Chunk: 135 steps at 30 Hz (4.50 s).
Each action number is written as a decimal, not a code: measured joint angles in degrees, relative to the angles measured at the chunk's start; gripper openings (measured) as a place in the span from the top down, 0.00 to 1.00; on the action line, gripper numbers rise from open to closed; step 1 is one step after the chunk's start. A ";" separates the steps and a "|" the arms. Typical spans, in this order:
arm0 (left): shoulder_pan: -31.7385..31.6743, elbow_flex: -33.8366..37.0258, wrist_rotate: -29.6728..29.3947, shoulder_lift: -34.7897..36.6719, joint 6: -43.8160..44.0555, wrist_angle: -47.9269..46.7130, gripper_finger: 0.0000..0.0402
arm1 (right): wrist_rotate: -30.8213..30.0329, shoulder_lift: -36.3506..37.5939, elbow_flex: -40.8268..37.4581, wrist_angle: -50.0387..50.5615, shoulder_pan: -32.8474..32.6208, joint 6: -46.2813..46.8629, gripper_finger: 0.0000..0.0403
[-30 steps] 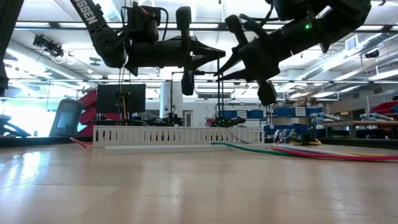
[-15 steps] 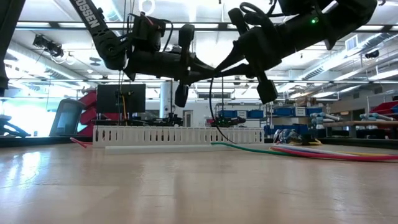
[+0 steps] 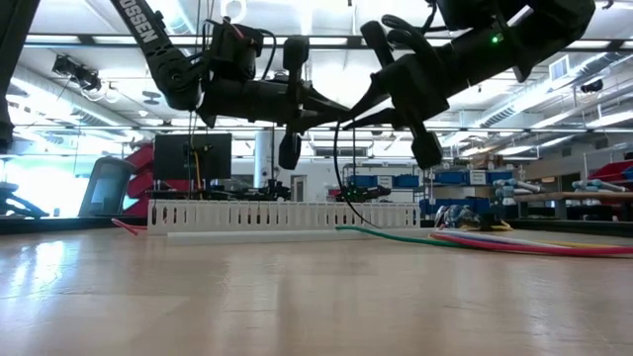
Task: Ziptie cables
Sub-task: Prepare the black zip tie
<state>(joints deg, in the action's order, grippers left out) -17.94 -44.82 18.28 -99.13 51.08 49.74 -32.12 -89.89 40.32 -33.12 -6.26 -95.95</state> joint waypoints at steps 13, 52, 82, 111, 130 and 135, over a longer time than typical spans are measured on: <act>-0.01 0.02 -0.02 0.00 0.01 -0.01 1.00 | 0.00 0.00 0.00 -0.87 0.00 -3.81 0.95; 4.03 0.04 -0.07 0.00 0.11 4.99 1.00 | 8.35 0.00 0.00 -1.52 0.39 -5.14 0.95; 4.14 0.04 0.81 0.00 -1.33 7.89 1.00 | 9.84 0.00 -0.02 1.23 0.99 -2.48 0.95; 2.63 0.02 0.73 0.00 -2.84 10.87 1.00 | 16.59 0.01 -0.02 -2.11 1.10 35.49 0.95; -0.08 0.02 8.11 -0.01 10.97 10.33 1.00 | 2.49 0.04 -0.02 -3.04 -3.10 -1.84 0.95; 0.31 0.02 8.33 0.00 13.62 10.33 1.00 | -0.08 0.04 -0.02 -3.37 -3.37 -5.74 0.95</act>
<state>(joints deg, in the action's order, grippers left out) -17.63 -44.80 26.61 -99.13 64.69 60.07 -32.20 -89.84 40.29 -36.49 -9.64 -101.70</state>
